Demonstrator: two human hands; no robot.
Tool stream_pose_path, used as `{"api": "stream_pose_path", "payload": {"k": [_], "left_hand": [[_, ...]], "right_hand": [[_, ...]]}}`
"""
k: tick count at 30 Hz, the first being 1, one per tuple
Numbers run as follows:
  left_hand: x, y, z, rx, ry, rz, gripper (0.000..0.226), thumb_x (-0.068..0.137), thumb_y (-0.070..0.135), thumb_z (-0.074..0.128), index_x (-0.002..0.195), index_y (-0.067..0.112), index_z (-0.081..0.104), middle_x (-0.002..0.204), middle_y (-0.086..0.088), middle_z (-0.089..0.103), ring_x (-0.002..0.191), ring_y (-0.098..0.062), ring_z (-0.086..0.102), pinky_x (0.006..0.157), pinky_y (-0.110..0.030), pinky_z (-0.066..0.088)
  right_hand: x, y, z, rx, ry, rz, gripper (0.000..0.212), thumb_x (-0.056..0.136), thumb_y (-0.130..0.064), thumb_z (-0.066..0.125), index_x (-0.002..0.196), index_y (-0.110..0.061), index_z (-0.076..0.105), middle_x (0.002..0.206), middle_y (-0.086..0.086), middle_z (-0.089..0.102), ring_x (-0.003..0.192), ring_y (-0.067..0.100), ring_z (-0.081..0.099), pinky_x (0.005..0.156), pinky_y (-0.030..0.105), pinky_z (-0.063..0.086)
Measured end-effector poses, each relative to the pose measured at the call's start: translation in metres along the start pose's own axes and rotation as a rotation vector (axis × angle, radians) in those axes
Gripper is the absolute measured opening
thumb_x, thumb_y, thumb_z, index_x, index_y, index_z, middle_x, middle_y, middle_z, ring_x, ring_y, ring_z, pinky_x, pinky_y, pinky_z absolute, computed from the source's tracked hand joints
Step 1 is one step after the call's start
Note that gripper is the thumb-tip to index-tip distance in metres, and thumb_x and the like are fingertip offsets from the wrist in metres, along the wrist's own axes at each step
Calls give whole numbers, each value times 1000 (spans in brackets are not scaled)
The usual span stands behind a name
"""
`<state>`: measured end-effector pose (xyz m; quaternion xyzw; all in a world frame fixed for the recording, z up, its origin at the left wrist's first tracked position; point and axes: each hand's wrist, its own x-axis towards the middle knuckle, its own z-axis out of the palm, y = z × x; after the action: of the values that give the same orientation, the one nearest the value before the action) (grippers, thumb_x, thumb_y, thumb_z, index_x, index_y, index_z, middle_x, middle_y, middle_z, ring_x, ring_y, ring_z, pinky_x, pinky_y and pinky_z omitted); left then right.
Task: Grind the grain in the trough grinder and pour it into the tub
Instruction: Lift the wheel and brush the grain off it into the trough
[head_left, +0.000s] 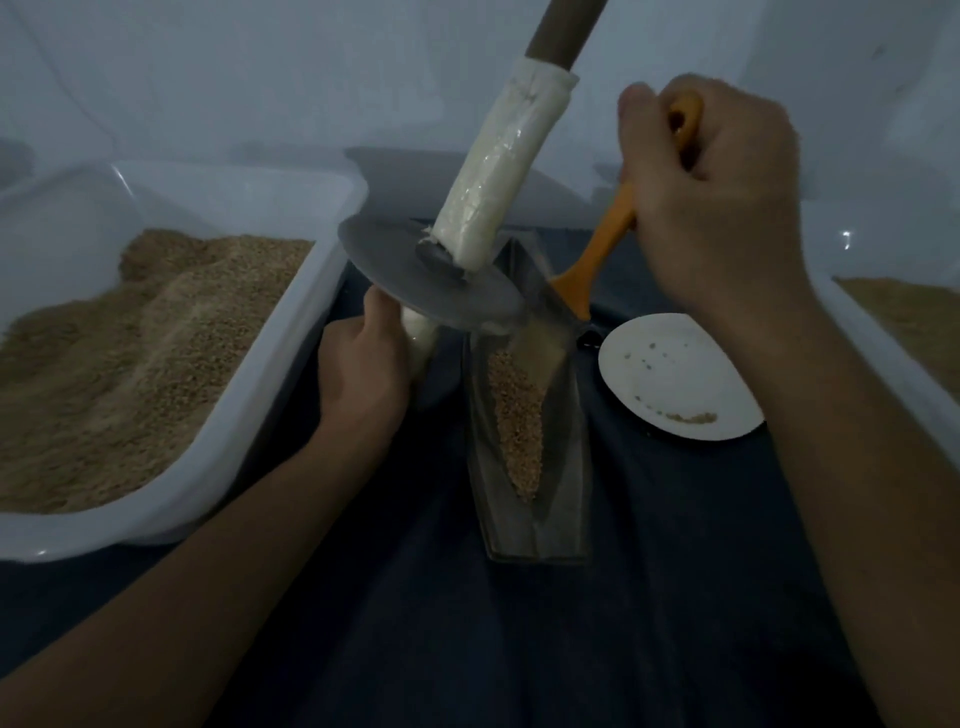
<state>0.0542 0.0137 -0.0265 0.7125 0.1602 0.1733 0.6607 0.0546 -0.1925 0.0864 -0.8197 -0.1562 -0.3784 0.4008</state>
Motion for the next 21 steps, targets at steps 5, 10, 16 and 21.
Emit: {"api": "stream_pose_path", "payload": {"k": [5,10,16,21], "left_hand": [[-2,0,-1,76,-27,42,42,98,43,52,63,22,62,65,-3,65,65,-19,65,55,-34,48],[-2,1,-1,-44,-57,-29,56,76,68,44,57,22,69,66,-14,68,64,-29,63,61,-43,43],[2,-1,2,-37,-20,-58,57,78,67,44,59,21,72,70,-16,70,67,-33,66,62,-44,45],[5,-8,1,50,-25,30,42,97,46,51,65,27,70,66,-4,68,75,-25,70,62,-33,49]], "right_hand": [[-33,-20,-5,2,-57,-7,51,106,-28,50,59,-12,37,51,5,38,48,22,41,50,31,36],[-43,-7,10,6,-17,65,53,107,-29,50,58,-25,29,49,-4,33,46,12,36,49,21,29],[-45,11,25,-31,62,100,49,108,-28,49,63,-10,40,53,10,40,49,24,39,54,44,37],[-39,-5,10,35,139,67,49,108,-29,48,62,-21,33,52,-2,33,47,12,36,50,19,29]]}}
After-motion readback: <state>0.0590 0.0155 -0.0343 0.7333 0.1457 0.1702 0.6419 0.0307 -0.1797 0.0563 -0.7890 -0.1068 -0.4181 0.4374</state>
